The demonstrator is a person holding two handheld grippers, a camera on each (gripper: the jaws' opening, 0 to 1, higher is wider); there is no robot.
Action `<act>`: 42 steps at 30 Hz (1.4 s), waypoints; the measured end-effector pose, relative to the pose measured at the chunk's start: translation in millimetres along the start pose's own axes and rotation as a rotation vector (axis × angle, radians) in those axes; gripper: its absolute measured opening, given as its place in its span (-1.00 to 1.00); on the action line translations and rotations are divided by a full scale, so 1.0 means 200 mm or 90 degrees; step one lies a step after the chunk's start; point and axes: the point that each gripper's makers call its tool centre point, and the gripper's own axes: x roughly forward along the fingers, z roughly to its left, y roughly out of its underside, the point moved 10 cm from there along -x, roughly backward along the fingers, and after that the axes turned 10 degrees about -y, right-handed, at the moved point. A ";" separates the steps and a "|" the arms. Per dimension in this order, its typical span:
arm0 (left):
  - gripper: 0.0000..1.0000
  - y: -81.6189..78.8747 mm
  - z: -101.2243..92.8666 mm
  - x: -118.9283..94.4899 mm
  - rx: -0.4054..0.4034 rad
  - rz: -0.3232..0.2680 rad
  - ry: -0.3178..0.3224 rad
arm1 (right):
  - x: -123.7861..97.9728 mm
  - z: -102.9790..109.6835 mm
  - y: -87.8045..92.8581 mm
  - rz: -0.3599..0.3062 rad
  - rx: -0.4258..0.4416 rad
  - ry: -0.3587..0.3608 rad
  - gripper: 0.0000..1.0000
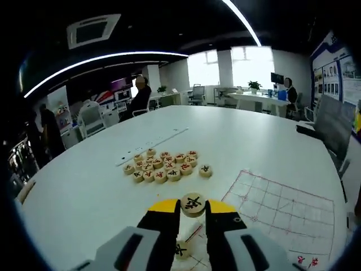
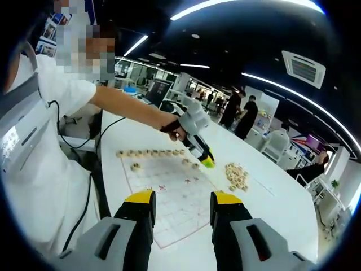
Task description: Pick up the chess pieces one by one and place each piece onto its starting position on the chessboard, setting the pieces on their correct points until all the chess pieces are arranged in the starting layout
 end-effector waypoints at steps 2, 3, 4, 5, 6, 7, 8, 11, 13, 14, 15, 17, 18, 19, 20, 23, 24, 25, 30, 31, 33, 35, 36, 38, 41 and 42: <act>-0.60 0.01 0.00 -0.07 -0.004 -0.009 0.006 | 0.00 0.00 0.00 -0.001 0.000 0.001 -0.21; -0.60 0.02 0.00 -0.10 -0.005 -0.011 0.010 | 0.00 0.00 0.00 -0.001 0.001 0.002 -0.21; -0.60 0.02 -0.01 -0.12 -0.005 -0.012 0.011 | 0.00 0.00 0.00 0.000 0.001 0.002 -0.21; -0.60 0.03 -0.01 -0.15 0.001 -0.011 0.003 | 0.00 0.00 0.00 0.000 0.001 0.003 -0.21; -0.60 0.05 -0.01 -0.17 0.015 -0.013 -0.001 | 0.00 0.00 0.00 0.001 0.002 0.003 -0.21; -0.60 0.06 -0.02 -0.20 0.029 -0.016 -0.005 | 0.00 0.00 0.00 0.001 0.002 0.002 -0.21; -0.60 0.07 -0.03 -0.22 0.034 -0.015 -0.004 | 0.00 0.00 0.00 0.002 0.002 0.001 -0.21; -0.60 0.10 -0.05 -0.27 0.039 -0.019 0.004 | 0.00 0.00 0.00 0.003 0.001 -0.001 -0.21; -0.60 0.12 -0.05 -0.29 0.039 -0.018 0.008 | 0.00 0.00 0.00 0.003 0.001 -0.001 -0.21; -0.60 0.14 -0.06 -0.30 0.041 -0.014 0.011 | 0.00 0.00 0.00 0.002 0.002 -0.001 -0.21; -0.60 0.15 -0.06 -0.31 0.040 -0.011 0.013 | 0.00 0.00 0.00 0.002 0.002 0.000 -0.21; -0.60 0.19 -0.06 -0.31 0.037 0.004 0.020 | 0.00 0.00 0.01 0.003 0.002 0.001 -0.21; -0.60 0.21 -0.06 -0.31 0.035 0.007 0.021 | 0.00 0.00 0.01 0.003 0.002 0.001 -0.21; -0.60 0.22 -0.06 -0.31 0.025 0.012 0.028 | 0.00 0.00 0.01 0.003 0.002 0.001 -0.21; -0.60 0.24 -0.06 -0.31 0.015 0.018 0.035 | 0.00 0.00 0.00 0.003 0.001 0.000 -0.21; -0.60 0.26 -0.07 -0.29 -0.018 0.026 0.051 | 0.00 0.00 0.00 0.002 0.002 0.000 -0.21; -0.60 0.27 -0.07 -0.28 -0.019 0.029 0.053 | 0.00 0.00 0.00 0.002 0.002 0.000 -0.21; -0.60 0.27 -0.07 -0.28 -0.019 0.030 0.052 | 0.00 0.00 0.01 0.002 0.002 0.001 -0.21; -0.60 0.32 -0.06 -0.22 -0.017 0.045 0.047 | 0.00 0.00 0.01 0.000 0.004 0.002 -0.21; -0.60 0.32 -0.06 -0.21 -0.018 0.046 0.048 | 0.00 0.00 0.01 0.000 0.004 0.002 -0.21; -0.59 0.33 -0.06 -0.20 -0.016 0.051 0.048 | -0.01 0.00 0.01 0.000 0.005 0.003 -0.21; -0.59 0.34 -0.06 -0.20 -0.008 0.057 0.054 | -0.01 -0.01 0.01 0.000 0.006 0.004 -0.21; -0.59 0.34 -0.06 -0.20 -0.003 0.059 0.053 | -0.01 -0.01 0.01 0.000 0.006 0.004 -0.21; -0.59 0.33 -0.06 -0.20 0.006 0.054 0.049 | -0.01 -0.01 0.01 -0.002 0.006 0.005 -0.21; -0.48 0.31 -0.07 -0.23 0.004 0.040 0.052 | -0.02 -0.01 0.01 -0.002 0.005 0.006 -0.21; -0.43 0.29 -0.07 -0.24 0.010 0.033 0.051 | -0.02 -0.01 0.01 -0.002 0.005 0.006 -0.21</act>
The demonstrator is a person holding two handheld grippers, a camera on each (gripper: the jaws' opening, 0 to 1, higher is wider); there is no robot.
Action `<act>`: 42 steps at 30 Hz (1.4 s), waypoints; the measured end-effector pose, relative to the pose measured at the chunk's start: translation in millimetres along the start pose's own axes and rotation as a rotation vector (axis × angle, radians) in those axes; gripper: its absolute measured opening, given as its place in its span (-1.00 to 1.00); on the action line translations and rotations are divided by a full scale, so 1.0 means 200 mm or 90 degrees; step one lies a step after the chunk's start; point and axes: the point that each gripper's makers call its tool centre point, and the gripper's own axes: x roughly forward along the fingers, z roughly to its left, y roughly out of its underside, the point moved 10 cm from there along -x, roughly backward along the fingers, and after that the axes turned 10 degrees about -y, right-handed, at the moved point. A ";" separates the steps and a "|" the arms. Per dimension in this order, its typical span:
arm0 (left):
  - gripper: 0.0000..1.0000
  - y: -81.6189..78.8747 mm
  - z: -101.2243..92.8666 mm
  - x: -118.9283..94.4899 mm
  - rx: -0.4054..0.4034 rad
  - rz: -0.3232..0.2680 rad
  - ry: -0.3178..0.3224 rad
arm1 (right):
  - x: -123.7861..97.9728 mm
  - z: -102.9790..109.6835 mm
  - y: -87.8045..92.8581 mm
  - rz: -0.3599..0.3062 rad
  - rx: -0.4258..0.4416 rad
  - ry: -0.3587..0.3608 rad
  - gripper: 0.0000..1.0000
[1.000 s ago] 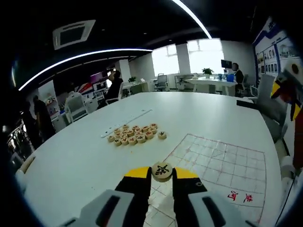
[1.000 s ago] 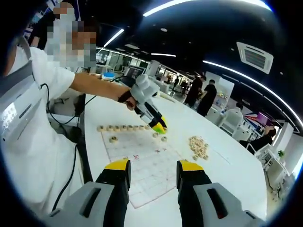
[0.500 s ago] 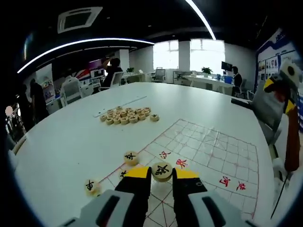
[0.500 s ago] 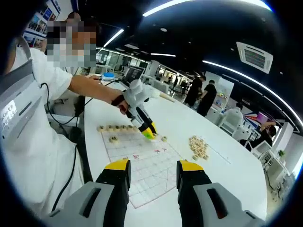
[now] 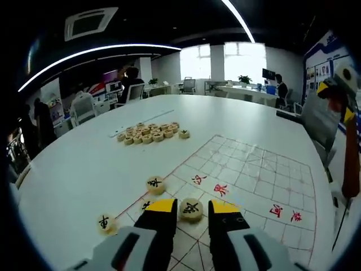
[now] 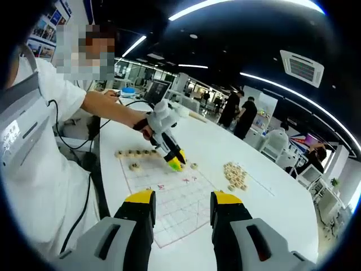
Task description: Pick up the chess pieces one by one and place each piece onto its starting position on the chessboard, setting the pieces on their correct points until all the chess pieces are arranged in the starting layout
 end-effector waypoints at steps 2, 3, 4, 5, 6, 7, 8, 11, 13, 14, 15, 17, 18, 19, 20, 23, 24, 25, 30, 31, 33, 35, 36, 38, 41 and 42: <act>-0.39 -0.05 0.02 -0.03 -0.007 -0.029 -0.008 | 0.00 0.00 0.00 -0.001 0.000 0.001 -0.21; -0.39 -0.08 0.03 -0.04 -0.024 -0.048 -0.012 | -0.01 0.00 0.00 -0.002 0.000 0.002 -0.21; -0.39 -0.11 0.04 -0.06 -0.039 -0.062 -0.014 | -0.01 0.00 0.00 -0.002 0.000 0.003 -0.21; -0.39 -0.13 0.06 -0.07 -0.045 -0.066 -0.012 | -0.01 0.00 0.00 -0.003 0.001 0.004 -0.21; -0.39 -0.14 0.07 -0.08 -0.051 -0.068 -0.012 | -0.01 0.00 0.00 -0.002 0.001 0.005 -0.21; -0.39 -0.15 0.07 -0.08 -0.051 -0.070 -0.011 | -0.01 0.00 0.00 -0.002 0.001 0.005 -0.21; -0.38 -0.16 0.07 -0.08 -0.049 -0.073 -0.013 | -0.01 0.00 0.00 -0.002 0.000 0.004 -0.21; -0.38 -0.17 0.06 -0.05 -0.045 -0.085 -0.024 | -0.01 0.00 -0.01 -0.004 -0.002 0.005 -0.21; -0.38 -0.17 0.05 -0.03 -0.058 -0.083 -0.018 | -0.01 0.00 -0.01 -0.006 -0.001 0.005 -0.21; -0.38 -0.17 0.04 -0.01 -0.057 -0.079 -0.017 | -0.01 0.00 -0.01 -0.005 -0.001 0.006 -0.21; -0.38 -0.18 0.02 0.02 -0.056 -0.076 -0.015 | -0.02 0.00 -0.01 -0.003 0.000 0.007 -0.21; -0.35 -0.20 0.01 0.05 -0.049 -0.073 -0.011 | -0.02 0.00 0.00 -0.005 0.001 0.008 -0.21; -0.35 -0.22 0.00 0.08 -0.049 -0.073 -0.009 | -0.02 -0.01 0.00 -0.006 0.002 0.009 -0.21; -0.34 -0.23 -0.01 0.10 -0.049 -0.071 -0.007 | -0.03 -0.01 0.00 -0.007 0.003 0.011 -0.21; -0.34 -0.25 -0.01 0.13 -0.047 -0.068 -0.006 | -0.03 -0.01 0.00 -0.007 0.003 0.012 -0.21; -0.33 -0.28 -0.04 0.21 -0.035 -0.060 -0.007 | -0.03 -0.01 0.00 -0.007 0.003 0.012 -0.21; -0.33 -0.30 -0.05 0.25 -0.031 -0.055 -0.007 | -0.03 -0.01 0.00 -0.008 0.003 0.012 -0.21; -0.34 -0.31 -0.06 0.28 -0.035 -0.051 -0.002 | -0.03 -0.01 0.00 -0.008 0.003 0.012 -0.21; -0.30 -0.37 -0.12 0.42 -0.021 -0.032 0.016 | -0.03 -0.02 0.01 -0.006 0.005 0.012 -0.21; -0.30 -0.38 -0.13 0.45 -0.010 -0.028 0.011 | -0.03 -0.02 0.01 -0.006 0.006 0.013 -0.21; -0.30 -0.40 -0.14 0.51 -0.014 -0.025 0.007 | -0.04 -0.02 0.02 -0.007 0.008 0.015 -0.21; -0.30 -0.42 -0.15 0.58 -0.019 -0.020 0.005 | -0.04 -0.02 0.02 -0.009 0.007 0.015 -0.21; -0.29 -0.42 -0.15 0.60 -0.020 -0.015 0.000 | -0.04 -0.02 0.02 -0.009 0.008 0.014 -0.21; -0.29 -0.42 -0.14 0.66 -0.023 -0.005 -0.008 | -0.03 -0.02 0.02 -0.009 0.008 0.012 -0.21; -0.29 -0.42 -0.13 0.73 -0.040 0.006 -0.024 | -0.03 -0.02 0.02 -0.010 0.008 0.012 -0.21; -0.29 -0.42 -0.12 0.75 -0.047 0.007 -0.033 | -0.03 -0.02 0.02 -0.011 0.007 0.012 -0.21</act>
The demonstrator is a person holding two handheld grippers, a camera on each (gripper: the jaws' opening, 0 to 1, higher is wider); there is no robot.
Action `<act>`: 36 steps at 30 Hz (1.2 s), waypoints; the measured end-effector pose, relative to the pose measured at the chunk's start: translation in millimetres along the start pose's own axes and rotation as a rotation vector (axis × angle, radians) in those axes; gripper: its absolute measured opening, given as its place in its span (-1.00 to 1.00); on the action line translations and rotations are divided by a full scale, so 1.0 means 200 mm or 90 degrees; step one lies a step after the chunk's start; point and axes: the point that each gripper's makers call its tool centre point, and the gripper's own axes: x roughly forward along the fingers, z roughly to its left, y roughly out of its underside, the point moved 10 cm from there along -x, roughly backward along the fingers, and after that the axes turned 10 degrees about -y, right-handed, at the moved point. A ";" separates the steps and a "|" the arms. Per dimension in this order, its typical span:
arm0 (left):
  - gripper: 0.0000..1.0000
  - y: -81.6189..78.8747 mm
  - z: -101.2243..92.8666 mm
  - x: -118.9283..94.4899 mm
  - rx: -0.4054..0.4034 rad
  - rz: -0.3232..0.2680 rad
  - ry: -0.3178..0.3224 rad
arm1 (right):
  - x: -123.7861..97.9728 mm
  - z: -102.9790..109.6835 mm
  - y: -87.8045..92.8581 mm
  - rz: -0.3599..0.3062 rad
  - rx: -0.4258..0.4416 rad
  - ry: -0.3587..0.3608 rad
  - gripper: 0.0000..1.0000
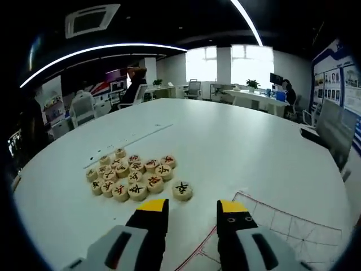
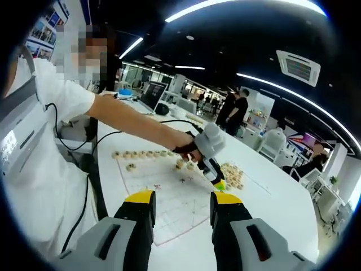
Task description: Pick up the chess pieces one by one and place each piece onto its starting position on the chessboard, setting the pieces on their correct points until all the chess pieces are arranged in the starting layout
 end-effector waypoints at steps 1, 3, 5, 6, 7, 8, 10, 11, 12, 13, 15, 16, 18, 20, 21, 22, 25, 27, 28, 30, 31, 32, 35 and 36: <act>-0.30 0.00 0.00 0.02 -0.007 0.002 -0.001 | 0.00 0.00 0.00 -0.001 0.000 0.001 -0.21; -0.30 0.00 0.00 0.05 -0.020 0.007 -0.002 | -0.01 0.00 0.00 -0.002 0.001 0.004 -0.21; -0.32 0.00 0.00 0.07 -0.015 0.010 -0.012 | -0.01 -0.01 0.00 -0.003 0.002 0.007 -0.21; -0.33 0.00 0.00 0.08 -0.012 0.013 -0.013 | -0.01 -0.01 0.00 -0.002 0.002 0.008 -0.21; -0.36 0.00 0.00 0.09 -0.014 0.015 -0.007 | -0.01 -0.01 0.00 -0.002 0.002 0.008 -0.21; -0.38 0.00 0.00 0.09 -0.037 0.011 -0.002 | -0.01 -0.01 0.00 -0.002 0.002 0.006 -0.21; -0.52 -0.01 0.01 0.10 -0.043 0.007 -0.009 | -0.01 0.00 0.00 -0.002 0.000 0.003 -0.21; -0.60 0.00 0.01 0.11 -0.036 0.008 -0.022 | 0.00 0.00 0.00 -0.001 0.000 0.002 -0.21; -0.60 0.00 0.00 0.11 -0.037 0.005 -0.017 | 0.00 0.00 0.00 -0.001 0.000 0.001 -0.21; -0.61 0.00 0.01 0.11 -0.039 0.005 -0.018 | 0.00 0.00 0.00 -0.001 -0.001 0.000 -0.21; -0.61 0.00 0.00 0.10 -0.044 0.006 -0.017 | 0.00 0.00 0.00 0.000 0.000 0.000 -0.21; -0.61 0.00 0.00 0.09 -0.046 0.007 -0.017 | 0.00 0.00 0.00 0.000 0.000 0.000 -0.21; -0.61 -0.02 0.02 0.06 -0.051 0.003 -0.016 | 0.00 0.00 0.00 -0.001 0.001 0.001 -0.21; -0.61 -0.03 0.02 0.02 -0.046 -0.004 -0.013 | 0.00 0.00 0.00 -0.001 0.002 0.001 -0.21; -0.61 -0.04 0.02 -0.01 -0.040 -0.007 -0.009 | 0.00 0.00 0.00 0.000 0.002 0.001 -0.21; -0.61 -0.05 0.02 -0.06 -0.033 -0.013 -0.003 | 0.00 0.00 0.00 0.000 0.002 0.000 -0.21; -0.60 -0.06 0.02 -0.15 -0.022 -0.019 0.010 | 0.01 0.00 0.00 0.001 0.002 -0.001 -0.21; -0.60 -0.05 0.01 -0.22 -0.031 -0.014 0.025 | 0.02 0.00 0.00 0.002 0.001 -0.003 -0.21; -0.60 -0.05 0.01 -0.25 -0.031 -0.012 0.029 | 0.02 0.00 0.00 0.003 0.001 -0.004 -0.21; -0.60 -0.03 -0.01 -0.32 0.003 -0.016 0.044 | 0.03 0.01 -0.01 0.005 0.000 -0.006 -0.21; -0.60 -0.02 -0.02 -0.36 0.015 -0.021 0.051 | 0.03 0.01 -0.01 0.005 -0.001 -0.008 -0.21; -0.60 -0.01 -0.03 -0.41 0.020 -0.027 0.055 | 0.03 0.01 -0.01 0.006 -0.002 -0.009 -0.21; -0.60 0.05 -0.04 -0.54 0.041 -0.036 0.068 | 0.03 0.00 0.00 0.006 0.002 -0.006 -0.21; -0.60 0.07 -0.04 -0.58 0.040 -0.040 0.071 | 0.03 0.00 0.00 0.005 0.003 -0.004 -0.21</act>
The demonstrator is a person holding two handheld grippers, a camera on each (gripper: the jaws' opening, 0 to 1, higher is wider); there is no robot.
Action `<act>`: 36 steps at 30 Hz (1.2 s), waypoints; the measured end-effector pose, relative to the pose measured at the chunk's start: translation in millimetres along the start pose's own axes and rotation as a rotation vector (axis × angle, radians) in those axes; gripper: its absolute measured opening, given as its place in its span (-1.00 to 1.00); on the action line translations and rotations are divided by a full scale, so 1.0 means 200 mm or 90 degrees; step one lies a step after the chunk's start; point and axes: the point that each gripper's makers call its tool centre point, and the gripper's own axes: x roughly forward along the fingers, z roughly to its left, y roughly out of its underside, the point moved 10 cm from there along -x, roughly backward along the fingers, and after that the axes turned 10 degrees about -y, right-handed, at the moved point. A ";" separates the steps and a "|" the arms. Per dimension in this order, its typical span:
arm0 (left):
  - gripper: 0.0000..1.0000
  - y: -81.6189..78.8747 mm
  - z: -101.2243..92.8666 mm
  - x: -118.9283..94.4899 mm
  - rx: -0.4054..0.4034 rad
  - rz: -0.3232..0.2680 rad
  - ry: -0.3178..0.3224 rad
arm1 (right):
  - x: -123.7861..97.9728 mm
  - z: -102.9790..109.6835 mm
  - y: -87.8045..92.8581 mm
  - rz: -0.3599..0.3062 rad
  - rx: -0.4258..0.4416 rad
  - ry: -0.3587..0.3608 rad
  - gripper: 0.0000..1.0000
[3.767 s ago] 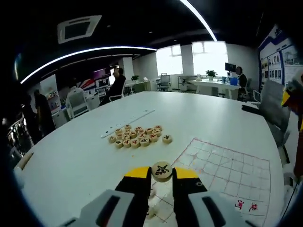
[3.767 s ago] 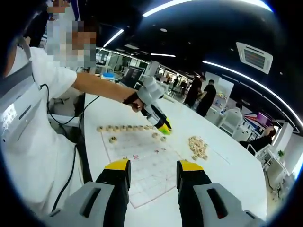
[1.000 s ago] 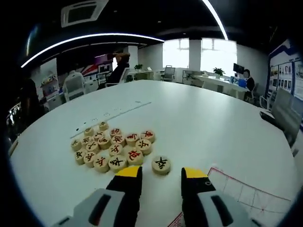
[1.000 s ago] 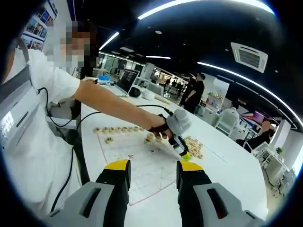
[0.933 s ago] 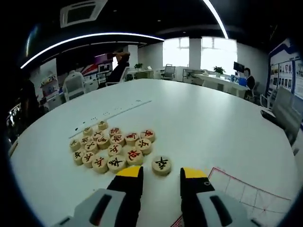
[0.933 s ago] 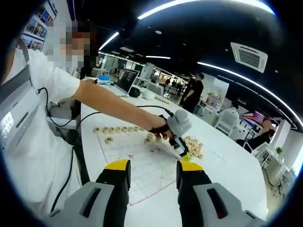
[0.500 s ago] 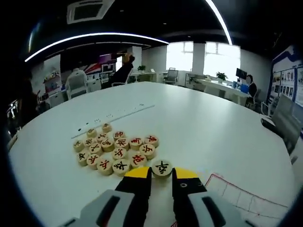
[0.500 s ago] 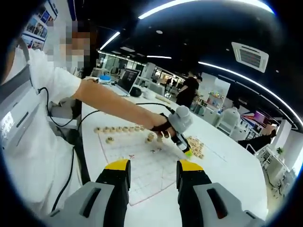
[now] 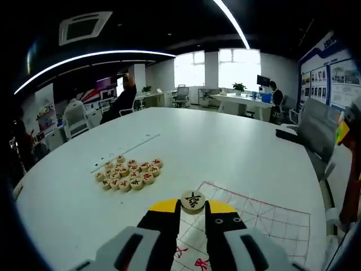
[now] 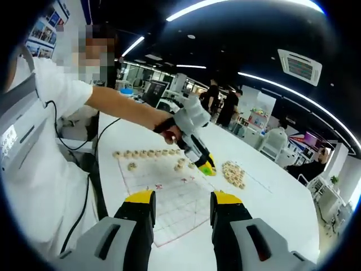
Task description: Pick up the chess pieces one by one and place each piece onto its starting position on the chessboard, setting the pieces on their correct points until all the chess pieces are arranged in the starting layout
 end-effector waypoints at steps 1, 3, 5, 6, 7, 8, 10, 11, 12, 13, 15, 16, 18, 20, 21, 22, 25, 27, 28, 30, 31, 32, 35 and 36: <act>-0.60 0.02 -0.01 -0.04 -0.001 -0.004 0.003 | 0.00 0.00 0.00 -0.001 0.002 0.002 -0.21; -0.60 0.06 -0.01 -0.12 -0.002 -0.007 0.007 | 0.00 0.00 0.00 -0.001 0.001 0.002 -0.21; -0.60 0.09 -0.01 -0.19 -0.001 -0.010 0.013 | -0.01 0.00 0.00 -0.001 0.000 0.001 -0.21; -0.60 0.11 -0.02 -0.22 -0.005 -0.009 0.017 | -0.01 0.00 0.00 -0.001 0.000 0.002 -0.21; -0.60 0.13 -0.02 -0.24 -0.006 -0.008 0.019 | -0.01 0.00 0.00 -0.002 0.000 0.003 -0.21; -0.60 0.15 -0.02 -0.27 -0.006 -0.006 0.019 | -0.01 0.00 0.00 -0.003 0.000 0.004 -0.21; -0.60 0.21 -0.03 -0.32 -0.010 0.007 0.022 | -0.02 -0.01 -0.01 -0.007 0.003 0.010 -0.21; -0.60 0.23 -0.03 -0.34 -0.013 0.012 0.023 | -0.02 -0.01 -0.01 -0.008 0.004 0.012 -0.21; -0.60 0.26 -0.03 -0.36 -0.013 0.017 0.024 | -0.03 -0.01 -0.01 -0.008 0.004 0.013 -0.21; -0.60 0.28 -0.03 -0.38 -0.011 0.023 0.025 | -0.03 -0.01 -0.01 -0.008 0.003 0.013 -0.21; -0.60 0.31 -0.03 -0.41 -0.011 0.030 0.023 | -0.03 -0.01 -0.01 -0.008 0.003 0.013 -0.21; -0.60 0.33 -0.02 -0.42 -0.012 0.033 0.024 | -0.03 -0.01 -0.01 -0.008 0.002 0.013 -0.21; -0.60 0.36 -0.01 -0.42 -0.013 0.036 0.019 | -0.03 -0.01 -0.01 -0.009 0.002 0.013 -0.21; -0.60 0.38 0.00 -0.41 -0.021 0.042 0.017 | -0.03 -0.01 -0.01 -0.008 0.002 0.012 -0.21; -0.60 0.40 0.01 -0.40 -0.022 0.049 0.016 | -0.03 -0.01 -0.01 -0.007 0.001 0.012 -0.21; -0.60 0.41 0.01 -0.39 -0.023 0.056 0.017 | -0.03 -0.01 -0.01 -0.007 0.001 0.012 -0.21; -0.60 0.45 0.00 -0.37 -0.034 0.071 0.023 | -0.03 0.00 -0.01 -0.006 0.000 0.012 -0.21; -0.60 0.46 0.01 -0.36 -0.033 0.075 0.020 | -0.03 -0.01 -0.01 -0.007 0.001 0.014 -0.21; -0.60 0.47 0.01 -0.36 -0.035 0.077 0.019 | -0.03 -0.01 -0.01 -0.007 0.002 0.015 -0.21; -0.60 0.48 0.02 -0.35 -0.035 0.079 0.016 | -0.03 -0.01 -0.01 -0.006 0.002 0.015 -0.21; -0.60 0.48 0.01 -0.35 -0.034 0.079 0.015 | -0.03 -0.01 -0.01 -0.006 0.002 0.014 -0.21; -0.60 0.48 0.02 -0.35 -0.034 0.078 0.014 | -0.03 -0.01 -0.01 -0.006 0.001 0.013 -0.21; -0.60 0.49 0.01 -0.34 -0.037 0.075 0.017 | -0.03 -0.01 -0.01 -0.006 0.000 0.011 -0.21; -0.60 0.49 0.01 -0.34 -0.038 0.073 0.018 | -0.03 -0.01 -0.01 -0.006 0.000 0.012 -0.21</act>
